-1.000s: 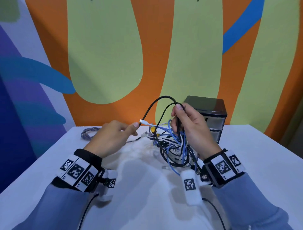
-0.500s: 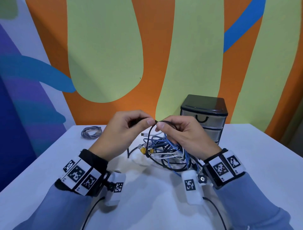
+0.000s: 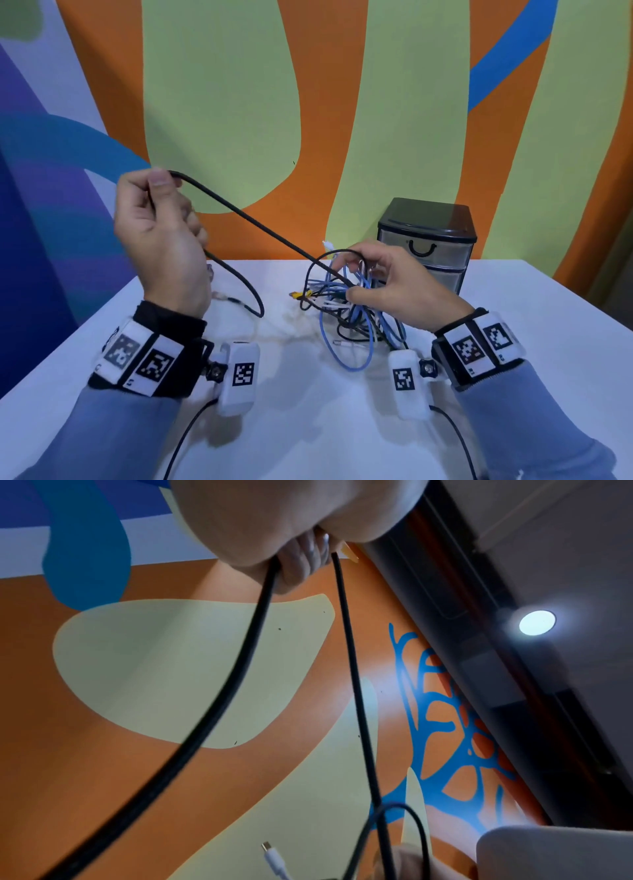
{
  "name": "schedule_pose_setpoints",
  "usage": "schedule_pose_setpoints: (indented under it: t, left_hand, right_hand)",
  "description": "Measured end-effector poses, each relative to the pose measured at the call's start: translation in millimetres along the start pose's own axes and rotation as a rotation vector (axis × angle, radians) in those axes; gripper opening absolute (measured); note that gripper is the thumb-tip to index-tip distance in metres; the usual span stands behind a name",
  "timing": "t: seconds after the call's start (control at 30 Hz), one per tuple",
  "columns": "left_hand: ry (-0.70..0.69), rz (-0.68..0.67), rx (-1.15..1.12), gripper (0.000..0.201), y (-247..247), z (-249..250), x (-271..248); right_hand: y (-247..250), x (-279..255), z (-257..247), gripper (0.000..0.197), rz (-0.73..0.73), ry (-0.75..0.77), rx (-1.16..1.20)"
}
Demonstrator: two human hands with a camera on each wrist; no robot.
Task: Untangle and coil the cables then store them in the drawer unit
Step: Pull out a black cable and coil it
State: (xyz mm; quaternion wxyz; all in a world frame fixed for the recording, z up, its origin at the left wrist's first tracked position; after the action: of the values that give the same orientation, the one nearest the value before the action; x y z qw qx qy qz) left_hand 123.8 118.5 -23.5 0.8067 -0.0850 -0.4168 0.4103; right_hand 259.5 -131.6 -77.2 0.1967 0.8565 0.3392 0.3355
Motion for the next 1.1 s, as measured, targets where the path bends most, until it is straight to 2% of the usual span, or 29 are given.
schedule_pose_setpoints:
  t: [0.1, 0.2, 0.33, 0.43, 0.5, 0.57, 0.67, 0.73, 0.83, 0.93, 1.03, 1.1]
  left_hand:
    - [0.028, 0.131, -0.027, 0.024, 18, -7, 10]
    - [0.125, 0.254, -0.042, 0.023, 39, -24, 20]
    - [0.251, 0.309, 0.004, 0.023, 47, -35, 23]
    - [0.356, 0.155, 0.137, 0.023, 31, -36, 20]
    - [0.329, -0.013, 0.326, 0.019, 17, -35, 15]
    - [0.223, -0.217, 0.549, 0.019, -1, -32, 7]
    - [-0.067, -0.520, 0.986, 0.043, -30, -29, -16]
    - [-0.269, -0.633, 1.292, 0.047, -43, -28, -34]
    - [-0.404, -0.754, 1.587, 0.047, -54, -31, -56]
    - [-0.427, -0.880, 1.639, 0.045, -63, -37, -76]
    - [-0.271, -0.997, 1.483, 0.032, -69, -51, -83]
    - [-0.145, -1.020, 1.308, 0.018, -69, -55, -81]
  right_hand:
    - [10, -3, 1, 0.041, 0.021, -0.033, 0.027]
    - [21, -4, 7, 0.036, 0.078, -0.052, 0.033]
    - [28, -2, 19, 0.049, 0.218, -0.094, 0.116]
    - [33, -2, 24, 0.058, 0.314, -0.102, 0.133]
    - [34, -2, 27, 0.058, 0.365, -0.099, 0.182]
    - [33, -1, 28, 0.054, 0.397, -0.096, 0.213]
    - [27, 0, 19, 0.049, 0.365, -0.041, 0.135]
    - [23, 1, 11, 0.051, 0.341, 0.017, 0.076]
    - [19, 1, 4, 0.054, 0.333, 0.082, 0.051]
    - [17, 0, -2, 0.046, 0.363, 0.149, 0.100]
    - [15, -1, -10, 0.045, 0.373, 0.215, 0.114]
    - [14, 0, -9, 0.047, 0.370, 0.211, 0.132]
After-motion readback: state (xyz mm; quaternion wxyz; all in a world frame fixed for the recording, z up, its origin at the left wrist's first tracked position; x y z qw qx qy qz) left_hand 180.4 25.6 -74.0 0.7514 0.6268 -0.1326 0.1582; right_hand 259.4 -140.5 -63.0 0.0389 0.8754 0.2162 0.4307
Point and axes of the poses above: each hand's wrist, its own x-axis towards the middle knuckle, its own y-axis out of the back of the hand, z = x × y, the point moved 7 cm from there along x, towards the middle knuckle, and after that the axes turned 4 degrees about y, right-handed, at the moved point
